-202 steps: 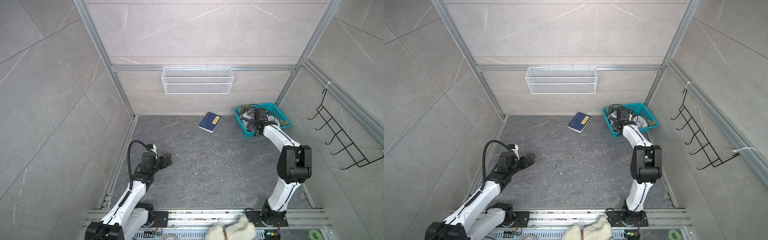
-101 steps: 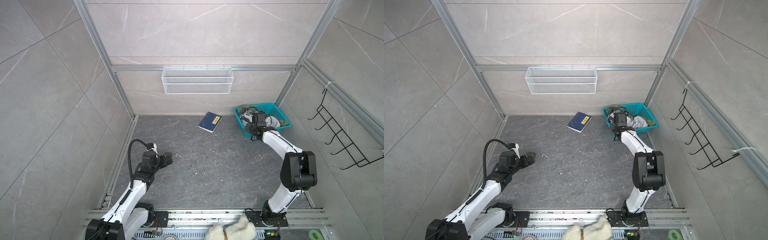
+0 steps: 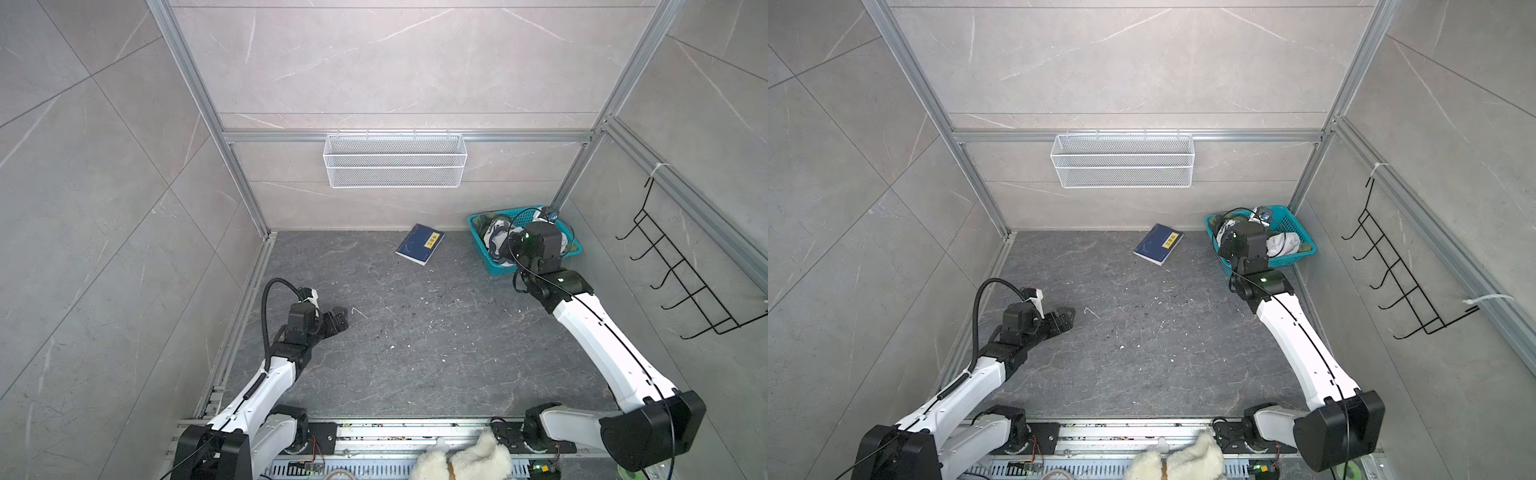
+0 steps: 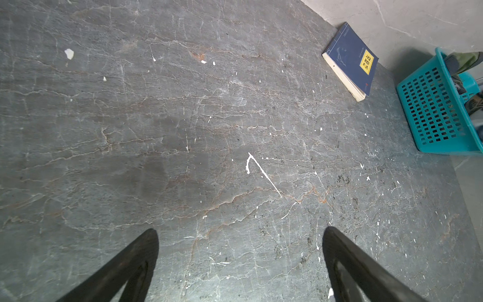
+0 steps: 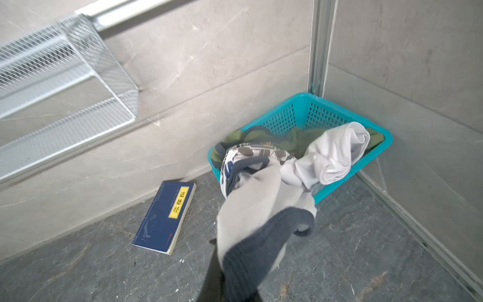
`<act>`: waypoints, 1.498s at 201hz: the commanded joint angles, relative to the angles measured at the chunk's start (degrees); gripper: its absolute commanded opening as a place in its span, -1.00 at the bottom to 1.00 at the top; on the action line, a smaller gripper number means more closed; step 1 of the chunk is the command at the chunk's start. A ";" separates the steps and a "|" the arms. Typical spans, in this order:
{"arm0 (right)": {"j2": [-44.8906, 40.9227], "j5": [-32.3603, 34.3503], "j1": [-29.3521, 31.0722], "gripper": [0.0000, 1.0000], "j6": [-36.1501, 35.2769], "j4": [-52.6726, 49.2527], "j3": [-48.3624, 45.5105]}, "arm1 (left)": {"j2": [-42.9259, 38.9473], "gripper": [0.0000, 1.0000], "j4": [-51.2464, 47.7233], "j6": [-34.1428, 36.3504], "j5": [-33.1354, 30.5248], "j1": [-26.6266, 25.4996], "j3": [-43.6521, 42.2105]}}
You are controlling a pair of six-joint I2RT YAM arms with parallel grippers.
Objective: Fold and stack the tank tops
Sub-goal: 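Lift the tank top from the basket with the right gripper toward the left gripper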
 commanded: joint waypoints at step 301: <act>8.17 3.37 36.34 0.48 2.22 -20.18 1.73 | 0.27 0.87 -30.20 -10.27 -9.49 -14.47 16.33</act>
